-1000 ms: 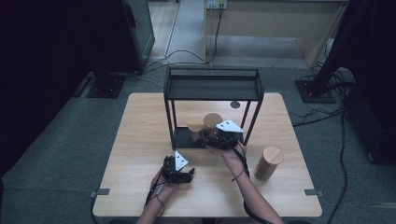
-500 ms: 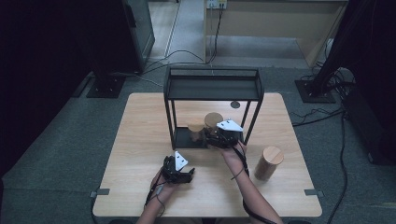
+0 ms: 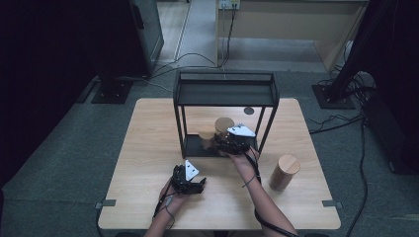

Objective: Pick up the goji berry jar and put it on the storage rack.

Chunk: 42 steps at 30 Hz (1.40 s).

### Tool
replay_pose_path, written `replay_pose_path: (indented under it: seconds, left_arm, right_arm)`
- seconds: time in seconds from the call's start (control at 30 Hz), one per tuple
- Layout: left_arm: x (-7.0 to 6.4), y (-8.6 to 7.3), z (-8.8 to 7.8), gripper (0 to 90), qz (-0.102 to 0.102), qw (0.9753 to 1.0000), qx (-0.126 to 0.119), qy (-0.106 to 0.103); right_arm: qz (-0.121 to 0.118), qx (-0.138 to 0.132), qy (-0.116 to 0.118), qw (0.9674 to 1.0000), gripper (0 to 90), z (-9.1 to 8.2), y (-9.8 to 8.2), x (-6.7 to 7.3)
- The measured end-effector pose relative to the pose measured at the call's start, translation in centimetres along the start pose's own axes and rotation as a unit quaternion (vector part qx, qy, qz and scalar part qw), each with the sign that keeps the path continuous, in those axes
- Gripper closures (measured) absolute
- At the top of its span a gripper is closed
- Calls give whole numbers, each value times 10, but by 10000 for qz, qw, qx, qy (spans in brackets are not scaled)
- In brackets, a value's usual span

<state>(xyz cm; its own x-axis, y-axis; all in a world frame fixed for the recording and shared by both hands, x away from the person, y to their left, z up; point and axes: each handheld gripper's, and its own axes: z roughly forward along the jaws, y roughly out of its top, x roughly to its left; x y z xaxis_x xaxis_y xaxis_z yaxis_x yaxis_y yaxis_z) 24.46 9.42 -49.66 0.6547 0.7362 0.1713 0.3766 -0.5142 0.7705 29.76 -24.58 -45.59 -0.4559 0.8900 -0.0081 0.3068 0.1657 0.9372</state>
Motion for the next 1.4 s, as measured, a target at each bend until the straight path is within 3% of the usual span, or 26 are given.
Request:
replay_pose_path:
  seconds: [1.4]
  left_arm:
    - [-2, -1, 0, 200, 25, 10000, -30, 13]
  right_arm:
    - [-11, -54, 152, 9999, 249, 22, 5, 0]
